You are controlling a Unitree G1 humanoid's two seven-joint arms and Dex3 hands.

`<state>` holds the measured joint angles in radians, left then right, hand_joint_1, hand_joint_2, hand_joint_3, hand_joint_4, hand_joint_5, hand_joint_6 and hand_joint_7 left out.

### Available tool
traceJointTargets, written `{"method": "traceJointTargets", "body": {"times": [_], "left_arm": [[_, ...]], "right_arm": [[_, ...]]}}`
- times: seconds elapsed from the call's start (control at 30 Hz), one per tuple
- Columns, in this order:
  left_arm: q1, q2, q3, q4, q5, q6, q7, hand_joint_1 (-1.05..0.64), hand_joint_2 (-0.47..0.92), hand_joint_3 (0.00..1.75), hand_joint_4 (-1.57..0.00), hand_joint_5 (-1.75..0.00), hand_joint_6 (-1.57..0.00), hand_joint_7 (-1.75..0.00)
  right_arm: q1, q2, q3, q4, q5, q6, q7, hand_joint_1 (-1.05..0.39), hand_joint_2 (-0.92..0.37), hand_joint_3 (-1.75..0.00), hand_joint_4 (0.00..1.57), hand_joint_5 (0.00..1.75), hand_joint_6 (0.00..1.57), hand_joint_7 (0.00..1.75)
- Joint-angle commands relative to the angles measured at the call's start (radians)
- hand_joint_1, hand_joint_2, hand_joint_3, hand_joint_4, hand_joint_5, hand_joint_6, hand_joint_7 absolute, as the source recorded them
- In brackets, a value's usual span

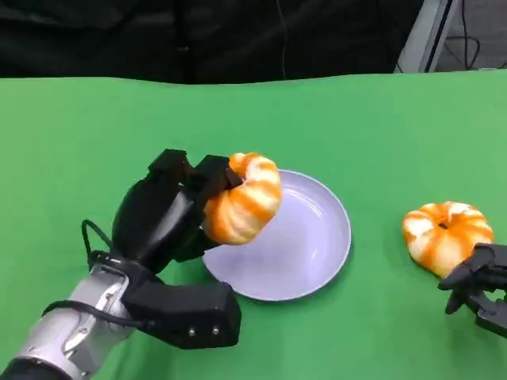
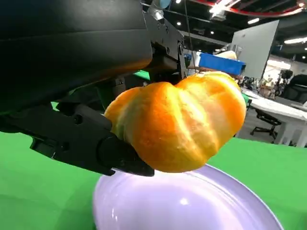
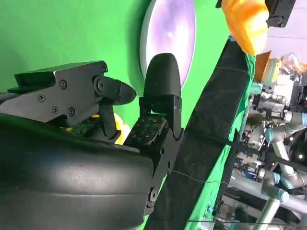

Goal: Grasp the bread from the table and place it into the plate.

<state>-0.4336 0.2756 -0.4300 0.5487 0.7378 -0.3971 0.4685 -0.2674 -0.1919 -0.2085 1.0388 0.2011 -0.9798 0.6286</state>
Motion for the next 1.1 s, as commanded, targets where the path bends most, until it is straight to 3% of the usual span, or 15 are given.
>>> {"method": "traceJointTargets", "body": {"times": [0.03, 0.57, 0.8, 0.97, 1.1], "left_arm": [[-0.028, -0.006, 0.002, 0.016, -0.007, -0.008, -0.02, -0.04, 0.92, 0.21, -0.23, -1.74, -0.34, -1.48], [-0.108, -0.058, -0.026, 0.119, 0.002, -0.034, -0.025, -0.08, 0.92, 0.23, -0.27, -1.72, -0.34, -1.48], [-0.114, -0.061, -0.03, 0.134, 0.001, -0.043, -0.015, -0.1, 0.92, 0.21, -0.27, -1.65, -0.36, -1.39], [-0.113, -0.061, -0.031, 0.147, 0.004, -0.056, 0.001, -0.13, 0.92, 0.13, -0.26, -1.51, -0.43, -1.15], [-0.11, -0.056, -0.032, 0.139, 0.009, -0.057, 0.0, -0.15, 0.92, 0.1, -0.39, -1.12, -0.68, -0.56]], "right_arm": [[0.0, -0.002, -0.003, 0.005, 0.012, -0.003, 0.007, 0.09, -0.86, -0.57, 0.88, 1.35, 0.97, 0.89], [0.0, -0.001, -0.004, 0.006, 0.009, -0.002, 0.002, 0.08, -0.85, -0.58, 0.88, 1.35, 0.98, 0.87], [0.0, 0.0, -0.004, 0.007, 0.007, -0.003, -0.001, 0.07, -0.85, -0.57, 0.88, 1.35, 0.98, 0.87], [0.0, -0.003, -0.002, 0.009, 0.003, -0.004, -0.001, 0.07, -0.85, -0.57, 0.88, 1.36, 0.97, 0.87], [0.001, -0.002, -0.001, 0.006, 0.003, -0.002, -0.004, 0.07, -0.86, -0.58, 0.88, 1.36, 0.97, 0.87]]}}
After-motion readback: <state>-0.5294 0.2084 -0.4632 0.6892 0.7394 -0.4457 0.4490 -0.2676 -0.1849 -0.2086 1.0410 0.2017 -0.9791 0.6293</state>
